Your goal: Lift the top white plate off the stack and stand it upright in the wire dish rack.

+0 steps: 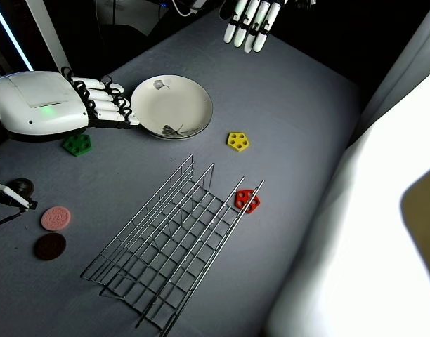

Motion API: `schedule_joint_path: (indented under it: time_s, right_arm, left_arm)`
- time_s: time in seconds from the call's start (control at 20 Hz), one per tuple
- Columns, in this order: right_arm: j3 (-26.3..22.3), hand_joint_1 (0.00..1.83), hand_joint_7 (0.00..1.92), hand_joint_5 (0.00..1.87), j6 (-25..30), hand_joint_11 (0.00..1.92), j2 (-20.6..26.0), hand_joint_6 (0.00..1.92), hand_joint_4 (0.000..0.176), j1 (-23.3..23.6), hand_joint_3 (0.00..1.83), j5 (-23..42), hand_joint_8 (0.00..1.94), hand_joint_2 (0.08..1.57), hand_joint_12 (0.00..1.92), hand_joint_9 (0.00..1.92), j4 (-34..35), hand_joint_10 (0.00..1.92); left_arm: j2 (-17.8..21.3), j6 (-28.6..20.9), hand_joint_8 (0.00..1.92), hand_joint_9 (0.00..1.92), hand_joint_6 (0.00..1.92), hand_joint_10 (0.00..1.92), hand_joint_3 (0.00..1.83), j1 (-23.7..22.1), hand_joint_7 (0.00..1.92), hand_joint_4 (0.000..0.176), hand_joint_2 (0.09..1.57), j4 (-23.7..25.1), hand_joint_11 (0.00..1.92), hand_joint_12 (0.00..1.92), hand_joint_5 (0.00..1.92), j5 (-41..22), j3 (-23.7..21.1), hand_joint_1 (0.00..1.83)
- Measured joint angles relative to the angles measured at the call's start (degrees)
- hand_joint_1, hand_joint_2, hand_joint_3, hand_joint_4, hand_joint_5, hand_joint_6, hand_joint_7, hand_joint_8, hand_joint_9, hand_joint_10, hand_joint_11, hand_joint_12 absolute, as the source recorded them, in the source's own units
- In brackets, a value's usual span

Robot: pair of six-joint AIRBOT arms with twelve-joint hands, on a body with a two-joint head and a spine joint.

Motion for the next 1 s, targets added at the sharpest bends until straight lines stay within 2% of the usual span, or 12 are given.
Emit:
schedule_joint_path:
  time_s: [0.45,0.55,0.6,0.85,1.0]
  right_arm:
    - [0.9,0.12,0.19,0.17,0.0,0.16,-0.9,0.01,0.0,0.0,0.0,-2.7,0.01,0.9,0.06,0.18,-1.9,0.0]
    - [1.2,0.14,0.19,0.18,0.0,0.16,-1.0,0.0,0.0,0.0,0.0,-2.8,0.0,0.89,0.06,0.18,-1.7,0.0]
    - [1.2,0.07,0.16,0.15,0.0,0.14,-1.1,0.0,0.0,-0.3,0.0,-2.7,0.0,0.9,0.05,0.15,-1.6,0.0]
    - [1.6,0.1,0.17,0.14,0.0,0.16,-2.0,0.0,0.0,-0.7,0.0,-2.7,0.0,0.91,0.04,0.17,-1.9,0.0]
    - [2.3,0.12,0.17,0.14,0.0,0.16,-2.3,0.0,0.0,-0.7,0.0,-2.2,0.0,0.91,0.04,0.16,-2.1,0.0]
  left_arm:
    - [0.0,-2.5,0.0,0.09,0.0,0.0,0.0,-0.2,0.09,0.0,0.88,-1.0,0.06,0.16,0.06,0.5,1.6,0.2]
    - [0.0,-2.0,0.0,0.07,0.0,0.0,0.0,-0.2,0.07,0.0,0.89,-0.5,0.06,0.15,0.05,0.0,2.5,0.2]
    - [0.0,-1.9,0.0,0.06,0.0,0.0,0.0,-0.2,0.06,0.0,0.88,-0.1,0.06,0.15,0.05,-0.2,2.7,0.19]
    - [0.0,-1.5,0.0,0.05,0.0,0.0,0.0,-1.4,0.06,0.0,0.88,3.7,0.04,0.13,0.04,-0.6,2.9,0.23]
    - [0.3,-1.4,0.0,0.05,0.0,0.0,0.0,-1.4,0.05,0.0,0.88,3.7,0.03,0.11,0.03,1.7,0.9,0.2]
